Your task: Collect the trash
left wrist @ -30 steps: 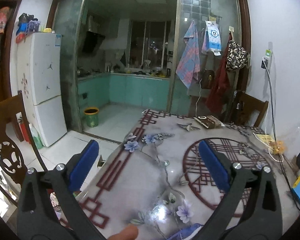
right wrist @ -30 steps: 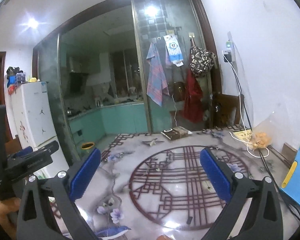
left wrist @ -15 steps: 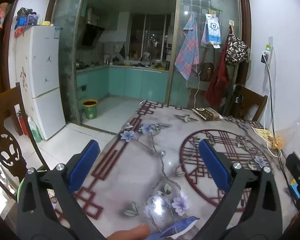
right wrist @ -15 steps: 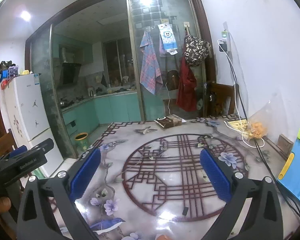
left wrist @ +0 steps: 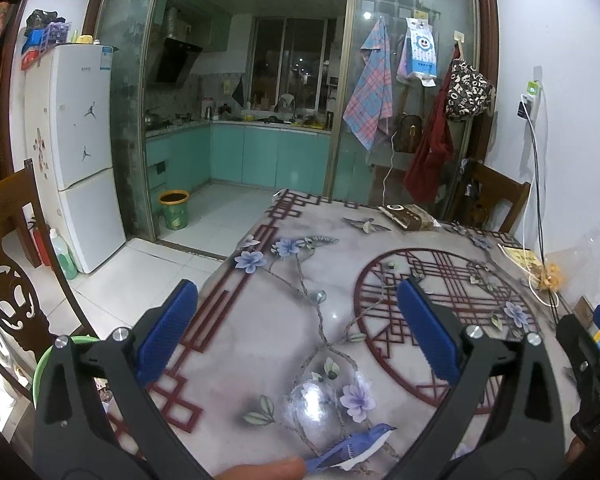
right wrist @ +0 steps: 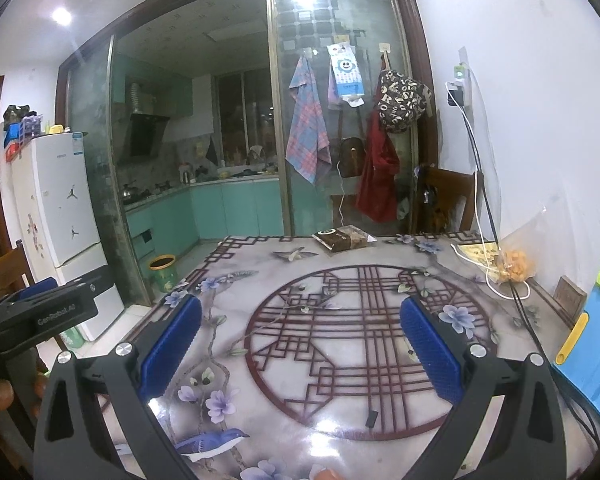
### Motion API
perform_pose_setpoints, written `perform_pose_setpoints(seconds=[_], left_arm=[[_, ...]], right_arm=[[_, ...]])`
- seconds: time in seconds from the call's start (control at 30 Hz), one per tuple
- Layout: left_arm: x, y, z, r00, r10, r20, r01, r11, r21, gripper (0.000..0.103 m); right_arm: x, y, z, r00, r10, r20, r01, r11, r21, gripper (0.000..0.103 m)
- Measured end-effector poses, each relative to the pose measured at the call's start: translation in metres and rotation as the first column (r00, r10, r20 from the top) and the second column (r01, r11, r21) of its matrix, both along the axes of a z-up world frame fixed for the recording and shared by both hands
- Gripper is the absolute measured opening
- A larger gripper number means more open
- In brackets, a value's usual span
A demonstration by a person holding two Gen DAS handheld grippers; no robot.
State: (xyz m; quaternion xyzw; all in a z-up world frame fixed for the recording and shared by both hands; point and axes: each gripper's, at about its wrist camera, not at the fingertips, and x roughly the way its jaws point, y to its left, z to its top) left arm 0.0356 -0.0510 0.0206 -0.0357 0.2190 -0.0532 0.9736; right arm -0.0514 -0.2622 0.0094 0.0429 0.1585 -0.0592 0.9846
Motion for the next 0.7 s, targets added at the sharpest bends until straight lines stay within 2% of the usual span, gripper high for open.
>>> perform_pose_setpoints(seconds=[0.7], left_arm=[[0.0003,-0.0015,-0.0002,1.000,-0.004,-0.004,0.004,1.000,0.006,0.098]], right_arm=[[0.0023,-0.0033,-0.0094,1.000,0.001,-0.021,-0.001,1.000,-0.003,0.096]])
